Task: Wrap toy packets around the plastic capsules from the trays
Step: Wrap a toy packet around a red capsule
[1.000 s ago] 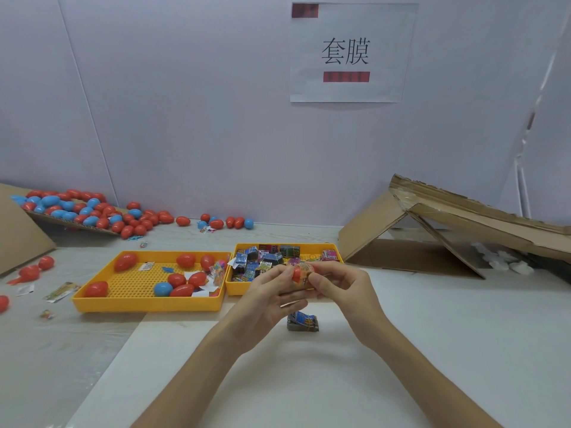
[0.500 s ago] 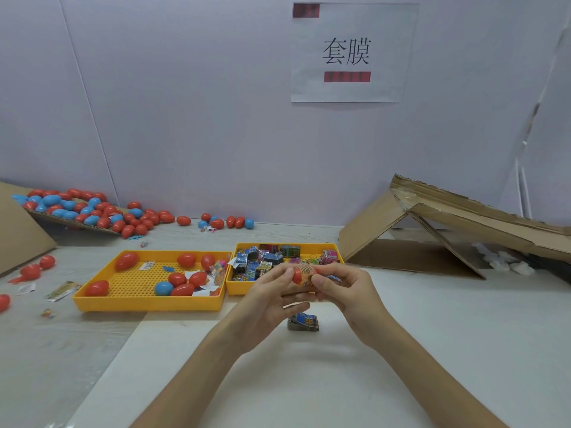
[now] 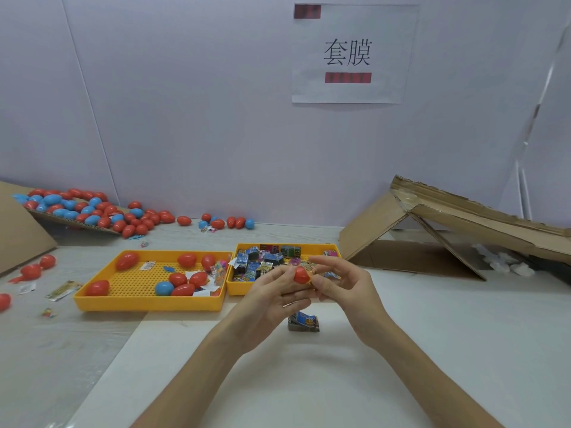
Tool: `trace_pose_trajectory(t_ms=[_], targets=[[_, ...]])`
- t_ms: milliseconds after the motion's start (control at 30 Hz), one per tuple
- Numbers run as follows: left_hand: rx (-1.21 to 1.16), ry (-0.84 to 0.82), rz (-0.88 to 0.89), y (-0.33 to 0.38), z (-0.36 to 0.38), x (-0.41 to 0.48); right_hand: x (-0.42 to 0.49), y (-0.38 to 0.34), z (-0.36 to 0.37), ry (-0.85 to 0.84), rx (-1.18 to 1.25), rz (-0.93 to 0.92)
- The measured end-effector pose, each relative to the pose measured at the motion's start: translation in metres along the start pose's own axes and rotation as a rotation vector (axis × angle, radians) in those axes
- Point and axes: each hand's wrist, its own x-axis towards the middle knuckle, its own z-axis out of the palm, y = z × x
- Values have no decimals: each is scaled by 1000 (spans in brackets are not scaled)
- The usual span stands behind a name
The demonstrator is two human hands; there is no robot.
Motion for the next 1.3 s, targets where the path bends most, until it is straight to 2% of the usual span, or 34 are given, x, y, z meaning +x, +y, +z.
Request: trace_pose_trajectory(t_ms=[633, 1300], targets=[[66, -54, 18, -7, -4, 3, -2, 5, -3, -2, -164, -66], [90, -3, -4, -6, -3, 3, -1, 10, -3, -51, -398, -175]])
